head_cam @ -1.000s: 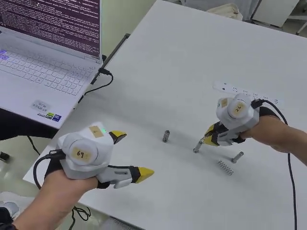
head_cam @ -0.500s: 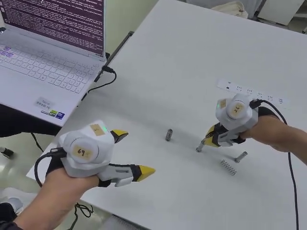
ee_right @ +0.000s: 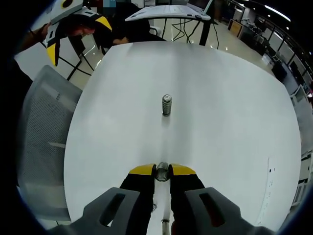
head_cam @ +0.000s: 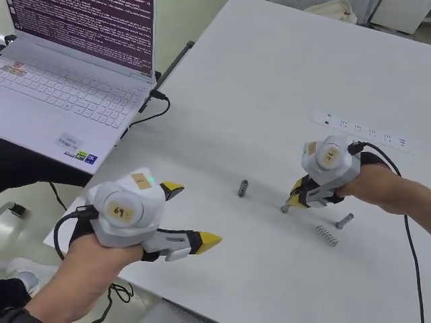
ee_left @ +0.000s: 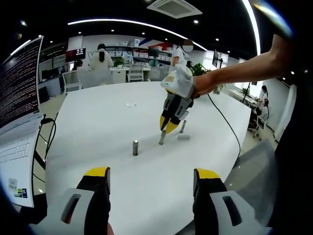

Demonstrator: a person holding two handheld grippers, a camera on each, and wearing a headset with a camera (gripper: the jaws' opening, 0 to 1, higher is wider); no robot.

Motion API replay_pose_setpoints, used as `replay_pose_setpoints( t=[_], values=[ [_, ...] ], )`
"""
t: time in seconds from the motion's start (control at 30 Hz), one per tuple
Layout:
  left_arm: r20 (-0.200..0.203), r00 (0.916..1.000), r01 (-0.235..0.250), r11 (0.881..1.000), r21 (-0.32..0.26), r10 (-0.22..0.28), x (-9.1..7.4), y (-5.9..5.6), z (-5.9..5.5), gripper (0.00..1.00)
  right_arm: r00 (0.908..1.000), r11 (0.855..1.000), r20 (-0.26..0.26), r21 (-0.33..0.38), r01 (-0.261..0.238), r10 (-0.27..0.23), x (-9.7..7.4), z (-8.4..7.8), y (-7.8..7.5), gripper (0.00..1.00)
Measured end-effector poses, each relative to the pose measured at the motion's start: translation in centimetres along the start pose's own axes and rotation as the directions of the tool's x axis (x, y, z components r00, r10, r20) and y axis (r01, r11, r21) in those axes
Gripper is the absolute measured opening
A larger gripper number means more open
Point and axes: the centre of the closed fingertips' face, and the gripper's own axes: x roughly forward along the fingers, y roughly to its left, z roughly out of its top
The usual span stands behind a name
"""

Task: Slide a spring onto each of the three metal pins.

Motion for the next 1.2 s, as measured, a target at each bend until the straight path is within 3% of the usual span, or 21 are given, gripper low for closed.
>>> replay_pose_setpoints(
  t=[0.73, 1.2],
  values=[
    [-0.001, 0.9999, -0.017, 1.0, -0.008, 0.017, -0.4, 0.7, 0.0, 0.63, 0.9982, 0.999, -0.049, -0.018, -0.034, 0.033, 2.6, -0.9, 0.5, 0.09],
    [-0.001, 0.9998, -0.018, 1.0, -0.004, 0.018, -0.5, 0.8, 0.2, 0.63, 0.9986, 1.0, -0.045, -0.006, -0.029, 0.029, 2.3, -0.8, 0.4, 0.14]
  ],
)
